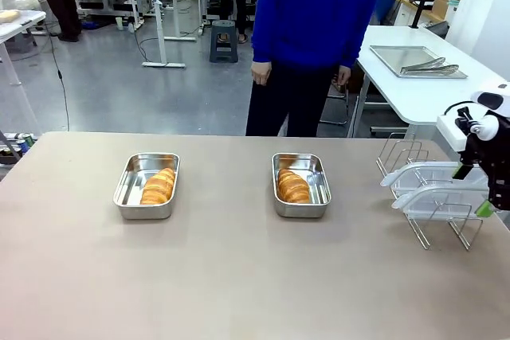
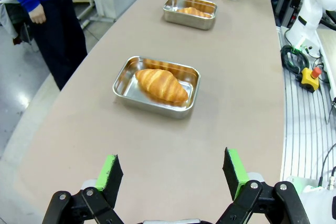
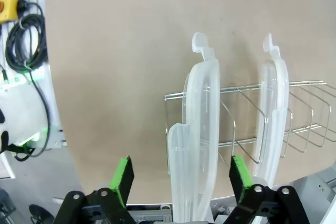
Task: Place the bread in airtight containers.
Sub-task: Pick up one Airtight Container lid and hand it to the human.
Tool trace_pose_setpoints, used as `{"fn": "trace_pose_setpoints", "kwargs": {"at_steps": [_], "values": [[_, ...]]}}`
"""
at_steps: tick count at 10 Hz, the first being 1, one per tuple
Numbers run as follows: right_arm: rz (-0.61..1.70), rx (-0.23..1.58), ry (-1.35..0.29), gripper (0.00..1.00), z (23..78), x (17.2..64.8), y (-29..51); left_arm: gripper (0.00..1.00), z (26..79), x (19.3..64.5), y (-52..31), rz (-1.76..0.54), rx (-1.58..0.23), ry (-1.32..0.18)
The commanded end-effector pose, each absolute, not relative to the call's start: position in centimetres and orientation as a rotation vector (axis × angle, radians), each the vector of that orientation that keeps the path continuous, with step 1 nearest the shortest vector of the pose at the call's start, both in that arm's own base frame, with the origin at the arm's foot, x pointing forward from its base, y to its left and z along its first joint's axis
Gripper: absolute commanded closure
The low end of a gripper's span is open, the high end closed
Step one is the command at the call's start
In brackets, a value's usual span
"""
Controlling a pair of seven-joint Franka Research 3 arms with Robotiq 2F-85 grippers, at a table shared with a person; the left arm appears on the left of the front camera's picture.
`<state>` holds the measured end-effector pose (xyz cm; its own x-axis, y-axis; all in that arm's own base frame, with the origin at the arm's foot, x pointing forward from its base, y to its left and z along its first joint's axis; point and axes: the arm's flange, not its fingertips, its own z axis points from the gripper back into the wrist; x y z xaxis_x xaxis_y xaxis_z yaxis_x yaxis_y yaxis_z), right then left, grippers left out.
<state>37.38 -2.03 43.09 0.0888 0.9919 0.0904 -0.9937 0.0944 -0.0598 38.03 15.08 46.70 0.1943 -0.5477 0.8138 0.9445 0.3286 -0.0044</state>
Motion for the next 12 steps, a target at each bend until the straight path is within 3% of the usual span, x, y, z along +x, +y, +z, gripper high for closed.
{"fn": "trace_pose_setpoints", "kwargs": {"at_steps": [1,2,3,4,5,6,12], "values": [[1.474,-0.021,-0.112,0.59,42.6,37.3,-1.9,0.0,46.6,37.9,15.1,-1.152,-0.584,-0.833],[1.474,-0.021,-0.117,1.0,42.7,37.3,-1.9,0.0,46.6,37.9,15.1,-1.152,-0.584,-0.833],[1.474,-0.028,-0.118,0.64,42.8,37.3,-1.9,0.0,46.6,37.9,15.1,-1.152,-0.584,-0.833],[1.471,-0.032,-0.118,1.0,42.9,37.2,-1.9,0.0,46.6,37.9,15.1,-1.152,-0.584,-0.833],[1.469,-0.045,-0.116,0.87,43.0,37.1,-1.9,0.0,46.6,37.9,15.1,-1.152,-0.584,-0.833],[1.468,-0.05,-0.118,1.0,43.1,37.0,-1.9,0.0,46.6,37.9,15.1,-1.152,-0.584,-0.833],[1.441,-0.093,-0.139,1.0,45.3,36.5,-1.7,0.0,46.6,37.9,15.1,-1.152,-0.584,-0.833]]}}
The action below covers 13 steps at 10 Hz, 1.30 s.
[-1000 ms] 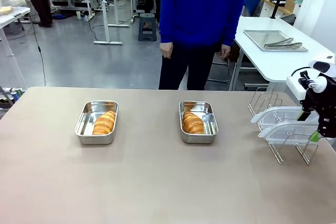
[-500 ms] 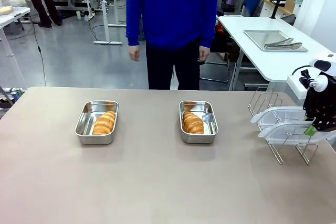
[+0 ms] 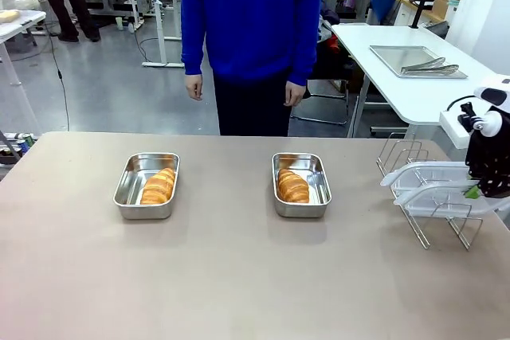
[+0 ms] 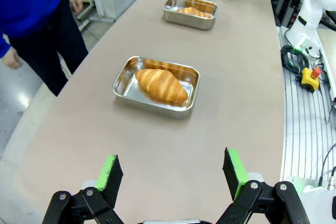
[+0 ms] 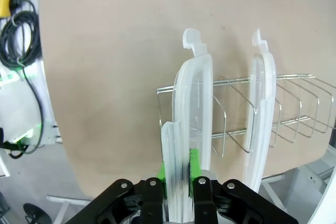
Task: Place the bread in airtight containers.
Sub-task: Pick up one Airtight Container lid and hand it to the human.
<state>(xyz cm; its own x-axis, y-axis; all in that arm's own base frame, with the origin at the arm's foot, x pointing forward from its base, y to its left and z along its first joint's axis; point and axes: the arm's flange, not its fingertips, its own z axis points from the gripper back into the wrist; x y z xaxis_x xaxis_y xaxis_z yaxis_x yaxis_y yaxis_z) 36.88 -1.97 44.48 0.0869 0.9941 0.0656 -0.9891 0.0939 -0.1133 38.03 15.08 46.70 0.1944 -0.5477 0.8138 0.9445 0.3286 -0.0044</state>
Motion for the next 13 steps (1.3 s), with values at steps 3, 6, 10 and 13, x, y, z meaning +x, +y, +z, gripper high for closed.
{"fn": "trace_pose_setpoints", "kwargs": {"at_steps": [3,6,10,13], "values": [[1.361,-0.199,-0.16,0.92,52.1,36.2,-1.2,0.0,46.6,37.9,15.1,-1.152,-0.584,-0.833],[1.329,-0.21,-0.163,0.92,59.2,35.8,-0.9,0.0,46.6,37.9,15.1,-1.152,-0.584,-0.833],[1.449,-0.315,-0.312,0.92,65.4,35.4,2.1,0.0,46.6,37.9,15.1,-1.152,-0.584,-0.833],[1.743,-0.41,-0.426,0.92,66.1,38.4,7.2,0.0,46.6,37.9,15.1,-1.152,-0.584,-0.833]]}}
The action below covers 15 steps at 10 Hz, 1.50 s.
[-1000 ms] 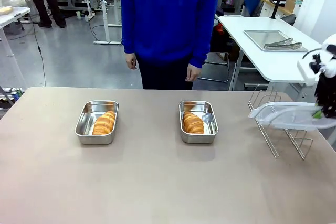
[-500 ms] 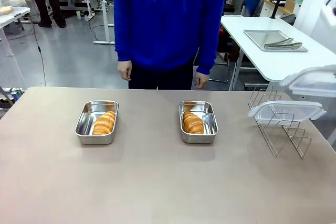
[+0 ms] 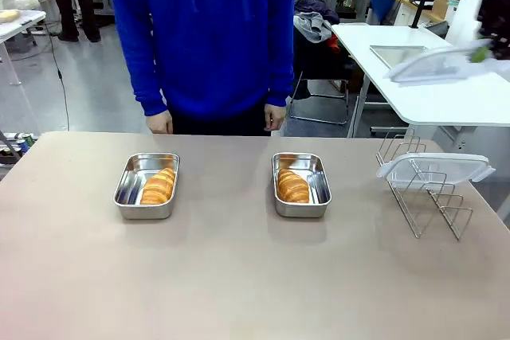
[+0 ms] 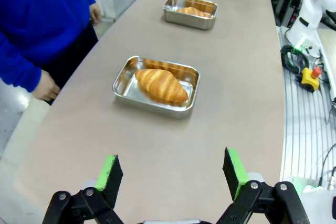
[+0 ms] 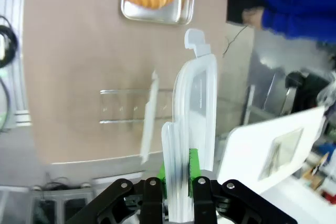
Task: Place the bread in airtight containers.
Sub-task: Pick up one Airtight Container lid and hand it to the human, then release when the human grabs the Airtight Container lid.
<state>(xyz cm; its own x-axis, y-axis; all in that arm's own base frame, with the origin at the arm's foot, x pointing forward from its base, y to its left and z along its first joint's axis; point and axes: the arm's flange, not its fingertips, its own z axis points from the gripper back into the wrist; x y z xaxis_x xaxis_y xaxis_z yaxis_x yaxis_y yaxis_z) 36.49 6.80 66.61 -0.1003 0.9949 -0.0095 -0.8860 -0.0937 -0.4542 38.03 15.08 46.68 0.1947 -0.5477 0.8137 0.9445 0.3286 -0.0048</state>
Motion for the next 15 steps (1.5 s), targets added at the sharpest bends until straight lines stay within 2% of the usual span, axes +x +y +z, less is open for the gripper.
{"fn": "trace_pose_setpoints", "kwargs": {"at_steps": [1,4,5,9,10,15], "values": [[1.845,-0.437,-0.455,0.92,65.5,39.9,8.7,0.0,46.6,37.9,15.1,-1.152,-0.584,-0.833],[2.14,-0.387,-0.588,0.92,62.1,44.9,12.7,0.0,46.6,37.9,15.1,-1.152,-0.584,-0.833],[2.17,-0.385,-0.629,0.92,61.2,45.8,13.8,0.0,46.6,37.9,15.1,-1.152,-0.584,-0.833],[2.175,-0.344,-0.703,0.92,59.9,47.5,14.7,0.0,46.6,37.9,15.1,-1.152,-0.584,-0.833],[2.168,-0.36,-0.636,0.92,58.9,46.7,15.7,0.0,46.6,37.9,15.1,-1.152,-0.584,-0.833],[2.168,-0.36,-0.636,0.92,58.9,46.7,15.7,0.0,46.6,37.9,15.1,-1.152,-0.584,-0.833]]}}
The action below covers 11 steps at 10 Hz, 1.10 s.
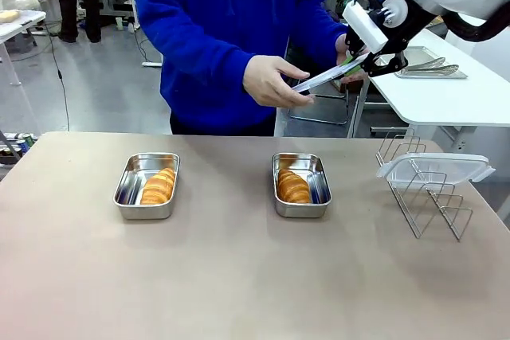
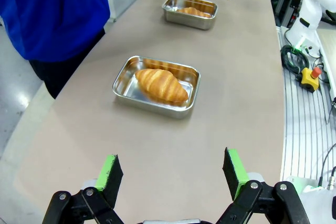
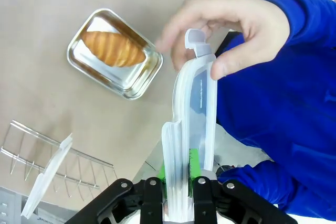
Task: Place the bread in airtight containers.
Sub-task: Release when the human grabs the Airtight Container lid.
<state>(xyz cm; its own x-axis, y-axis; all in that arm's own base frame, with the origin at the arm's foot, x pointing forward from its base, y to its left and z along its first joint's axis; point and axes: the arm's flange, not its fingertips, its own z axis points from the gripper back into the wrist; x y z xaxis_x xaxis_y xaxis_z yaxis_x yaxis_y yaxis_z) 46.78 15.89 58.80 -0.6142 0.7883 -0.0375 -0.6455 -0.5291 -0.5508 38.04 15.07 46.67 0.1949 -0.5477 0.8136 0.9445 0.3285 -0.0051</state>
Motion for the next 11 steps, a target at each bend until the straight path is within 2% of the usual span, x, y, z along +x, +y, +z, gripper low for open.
{"fn": "trace_pose_setpoints", "kwargs": {"at_steps": [1,11], "values": [[2.168,-0.36,-0.636,0.92,58.92,46.74,15.73,0.0,46.65,37.93,15.13,-1.152,-0.584,-0.833],[2.168,-0.36,-0.636,0.92,58.92,46.74,15.73,0.0,46.65,37.93,15.13,-1.152,-0.584,-0.833]]}}
